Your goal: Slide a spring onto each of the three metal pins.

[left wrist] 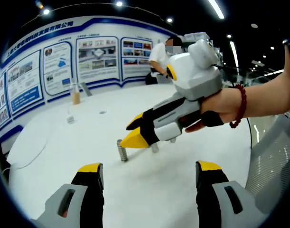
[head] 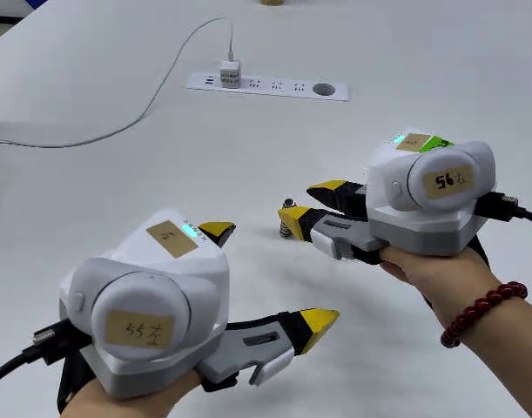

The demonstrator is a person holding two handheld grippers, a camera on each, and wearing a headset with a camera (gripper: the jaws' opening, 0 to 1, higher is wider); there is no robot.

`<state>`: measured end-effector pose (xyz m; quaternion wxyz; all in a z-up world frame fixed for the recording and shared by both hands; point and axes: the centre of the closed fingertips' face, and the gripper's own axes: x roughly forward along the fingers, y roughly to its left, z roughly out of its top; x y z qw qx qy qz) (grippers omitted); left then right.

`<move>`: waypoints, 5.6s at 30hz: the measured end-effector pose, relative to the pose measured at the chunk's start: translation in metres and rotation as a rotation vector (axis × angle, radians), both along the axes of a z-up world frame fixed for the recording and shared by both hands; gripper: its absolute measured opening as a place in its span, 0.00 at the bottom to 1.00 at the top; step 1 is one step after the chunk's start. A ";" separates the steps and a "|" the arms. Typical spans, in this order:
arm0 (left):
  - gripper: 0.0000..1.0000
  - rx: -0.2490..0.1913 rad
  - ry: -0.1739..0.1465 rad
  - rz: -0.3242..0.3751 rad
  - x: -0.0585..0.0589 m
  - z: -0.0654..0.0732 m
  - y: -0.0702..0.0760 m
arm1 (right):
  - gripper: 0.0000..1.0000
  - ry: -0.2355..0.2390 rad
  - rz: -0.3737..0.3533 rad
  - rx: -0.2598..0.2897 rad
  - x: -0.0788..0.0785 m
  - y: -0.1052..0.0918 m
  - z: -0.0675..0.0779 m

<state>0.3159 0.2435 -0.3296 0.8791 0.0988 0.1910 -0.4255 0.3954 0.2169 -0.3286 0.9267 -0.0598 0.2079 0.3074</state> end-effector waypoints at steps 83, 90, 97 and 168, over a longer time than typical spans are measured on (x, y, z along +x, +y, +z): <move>0.22 0.127 0.056 -0.066 0.051 -0.060 -0.087 | 0.62 0.003 -0.154 0.060 -0.102 -0.127 0.001; 0.19 0.136 0.080 -0.069 0.051 -0.067 -0.088 | 0.61 0.009 -0.171 0.063 -0.101 -0.130 -0.002; 0.16 0.145 0.072 -0.083 0.052 -0.070 -0.091 | 0.60 0.013 -0.186 0.072 -0.100 -0.132 -0.003; 0.11 -0.148 -0.177 -0.201 -0.010 0.050 -0.051 | 0.29 0.180 -0.123 0.621 -0.076 -0.054 0.062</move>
